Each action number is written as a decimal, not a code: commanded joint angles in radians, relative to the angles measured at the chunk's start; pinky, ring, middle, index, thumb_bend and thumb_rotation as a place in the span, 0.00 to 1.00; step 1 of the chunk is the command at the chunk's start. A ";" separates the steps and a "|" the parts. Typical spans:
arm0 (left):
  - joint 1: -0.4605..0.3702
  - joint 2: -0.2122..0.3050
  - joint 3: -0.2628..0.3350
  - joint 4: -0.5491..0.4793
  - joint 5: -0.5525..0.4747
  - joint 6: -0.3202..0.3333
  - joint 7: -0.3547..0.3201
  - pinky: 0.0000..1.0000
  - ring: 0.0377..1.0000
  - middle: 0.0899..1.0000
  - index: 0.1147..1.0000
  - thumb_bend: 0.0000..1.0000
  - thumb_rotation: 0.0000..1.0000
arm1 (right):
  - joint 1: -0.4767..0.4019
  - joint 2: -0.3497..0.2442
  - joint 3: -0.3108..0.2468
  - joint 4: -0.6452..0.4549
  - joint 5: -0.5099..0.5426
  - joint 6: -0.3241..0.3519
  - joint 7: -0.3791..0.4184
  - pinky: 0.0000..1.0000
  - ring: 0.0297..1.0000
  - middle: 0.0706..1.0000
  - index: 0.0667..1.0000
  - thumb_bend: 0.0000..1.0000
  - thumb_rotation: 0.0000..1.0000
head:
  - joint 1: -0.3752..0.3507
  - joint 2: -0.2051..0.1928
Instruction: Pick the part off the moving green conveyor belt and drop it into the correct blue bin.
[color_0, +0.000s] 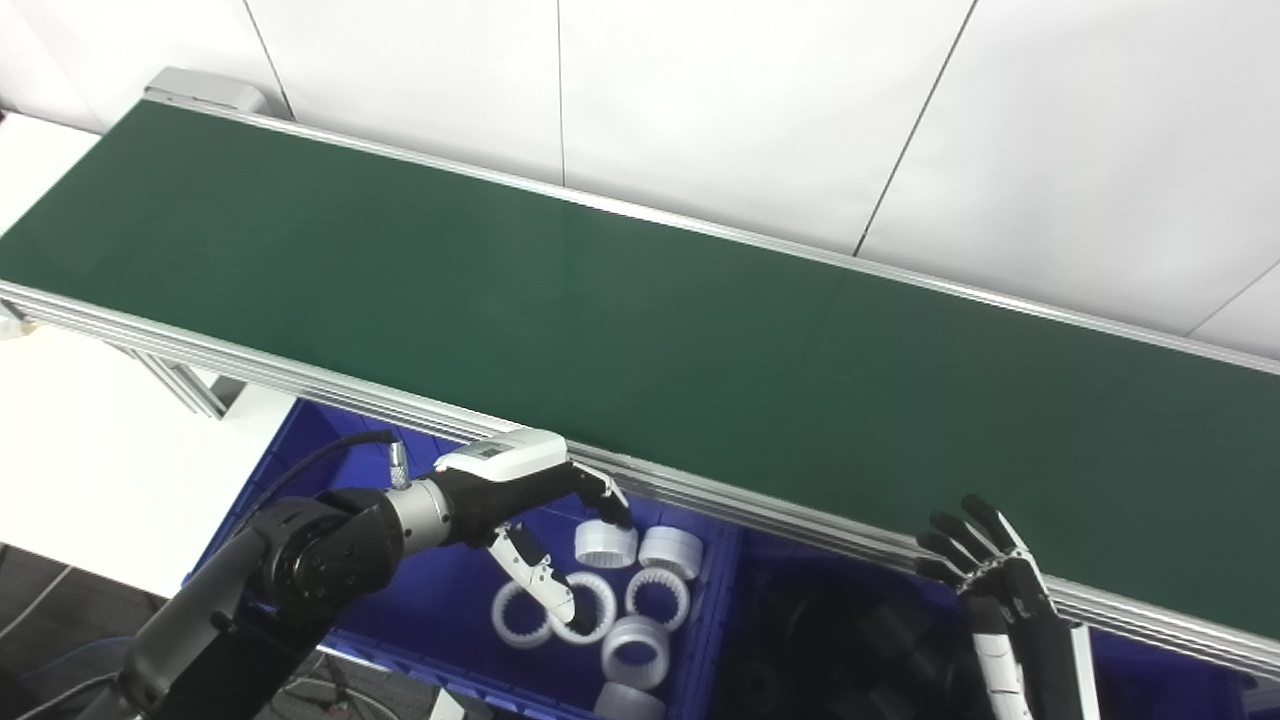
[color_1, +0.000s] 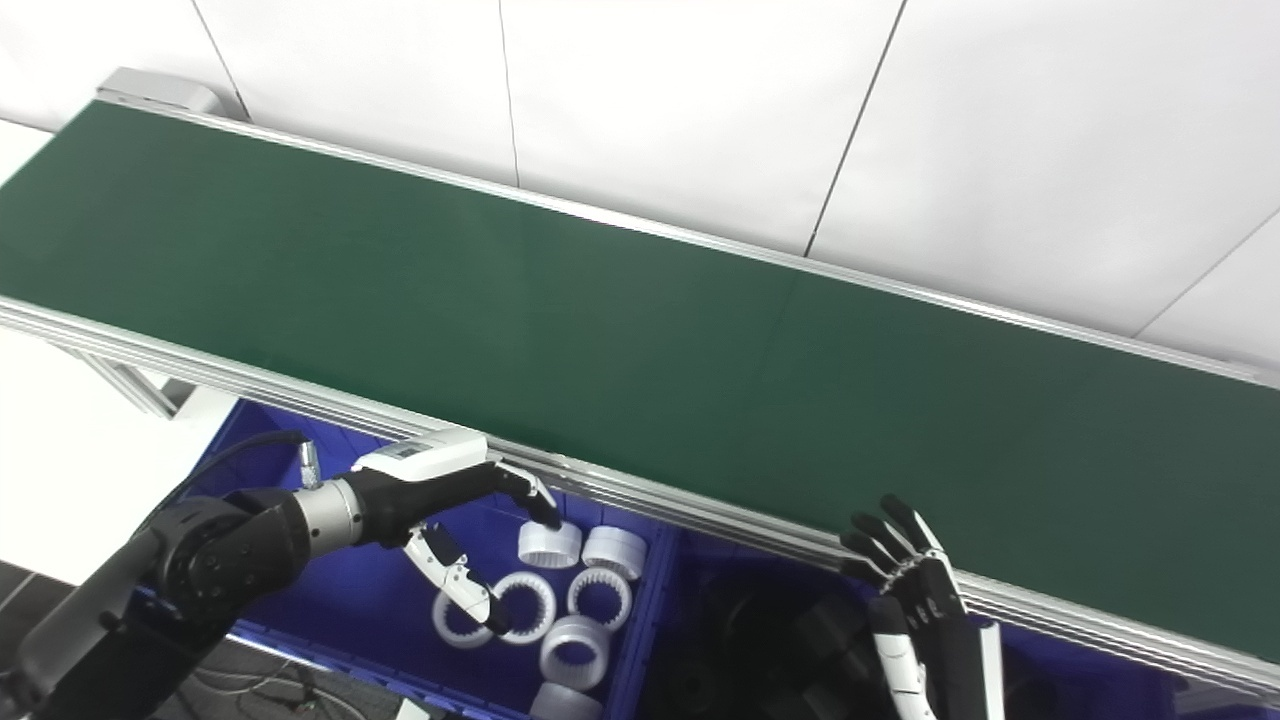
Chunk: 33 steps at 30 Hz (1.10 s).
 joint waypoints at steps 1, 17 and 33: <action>-0.022 0.015 0.007 -0.041 -0.028 0.016 -0.003 0.99 0.83 0.82 0.90 1.00 0.48 | 0.001 -0.004 0.000 -0.024 0.016 -0.021 0.005 0.68 0.74 0.77 0.85 0.66 0.73 | 0.000 0.000; 0.002 0.003 0.023 -0.034 -0.090 -0.008 0.062 0.92 0.82 0.82 0.85 1.00 0.42 | 0.000 0.006 0.003 -0.013 -0.003 -0.031 -0.002 0.67 0.74 0.77 0.85 0.65 0.73 | -0.038 -0.027; 0.117 -0.191 0.160 -0.058 -0.565 -0.075 0.196 0.85 0.88 0.89 0.90 1.00 0.57 | 0.007 0.036 0.019 0.030 -0.062 -0.073 -0.021 0.66 0.74 0.77 0.85 0.63 0.72 | -0.143 -0.114</action>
